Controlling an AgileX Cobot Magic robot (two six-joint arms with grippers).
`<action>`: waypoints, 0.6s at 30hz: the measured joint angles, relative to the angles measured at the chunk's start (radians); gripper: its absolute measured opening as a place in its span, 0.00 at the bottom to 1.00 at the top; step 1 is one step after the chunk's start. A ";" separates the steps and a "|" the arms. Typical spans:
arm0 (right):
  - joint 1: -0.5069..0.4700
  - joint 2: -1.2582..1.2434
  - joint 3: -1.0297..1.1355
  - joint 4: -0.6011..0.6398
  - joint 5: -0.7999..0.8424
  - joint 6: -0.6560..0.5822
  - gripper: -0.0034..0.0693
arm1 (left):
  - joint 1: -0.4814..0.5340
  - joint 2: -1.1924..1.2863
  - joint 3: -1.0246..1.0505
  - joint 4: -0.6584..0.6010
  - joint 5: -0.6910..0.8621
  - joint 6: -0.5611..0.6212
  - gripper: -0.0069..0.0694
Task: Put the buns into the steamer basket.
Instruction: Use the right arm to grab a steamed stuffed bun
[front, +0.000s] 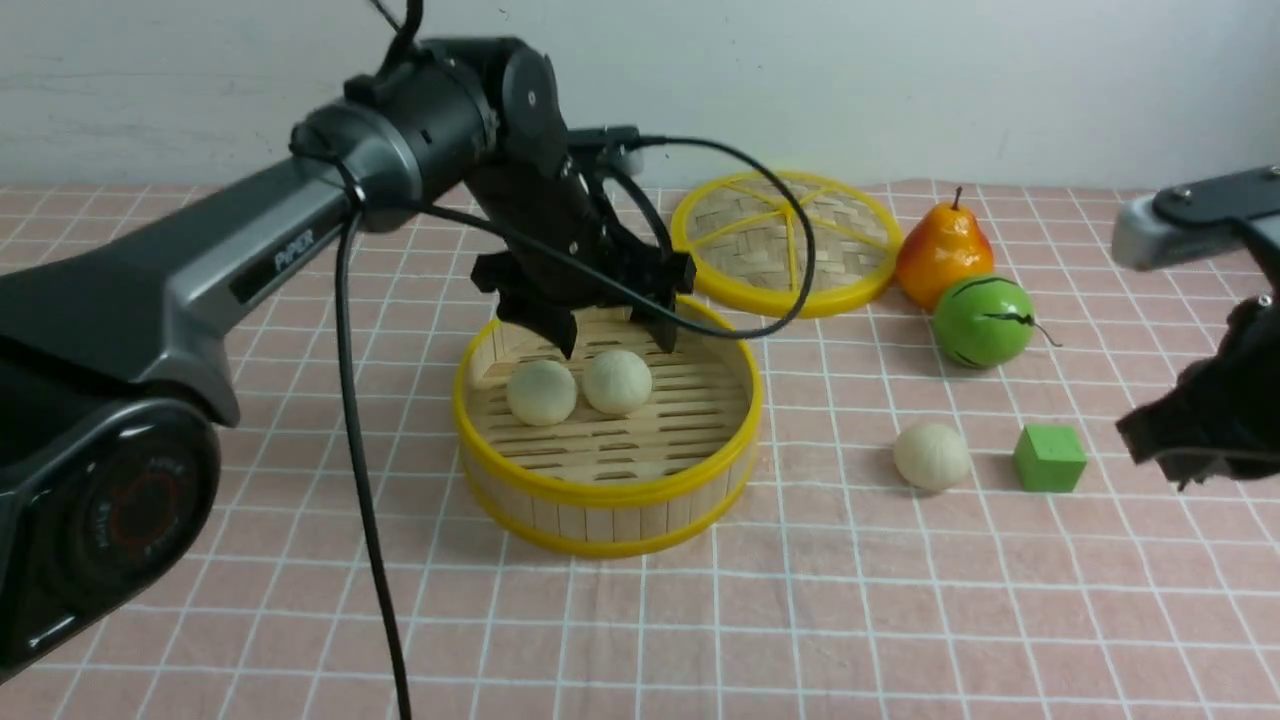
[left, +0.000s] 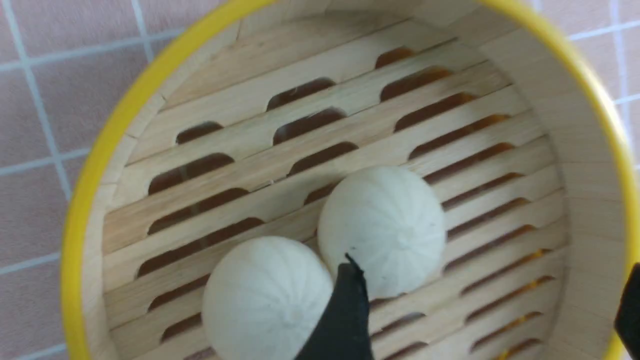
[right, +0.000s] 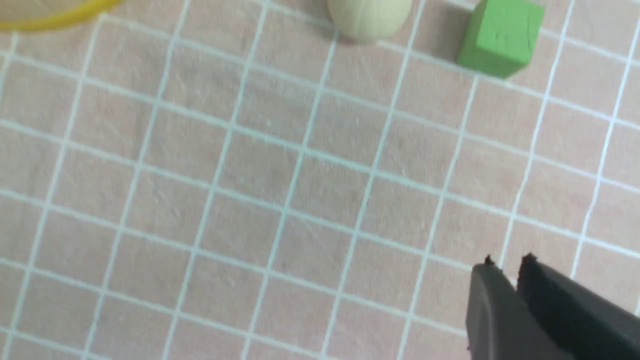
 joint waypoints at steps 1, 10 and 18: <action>0.000 0.000 -0.003 0.006 0.000 -0.005 0.16 | 0.000 -0.004 -0.005 0.002 0.000 0.000 0.94; -0.006 0.244 -0.224 0.075 -0.039 -0.055 0.33 | 0.000 -0.272 -0.072 0.114 0.131 -0.022 0.61; 0.070 0.513 -0.381 0.060 -0.063 -0.058 0.79 | 0.000 -0.562 -0.036 0.208 0.131 -0.039 0.16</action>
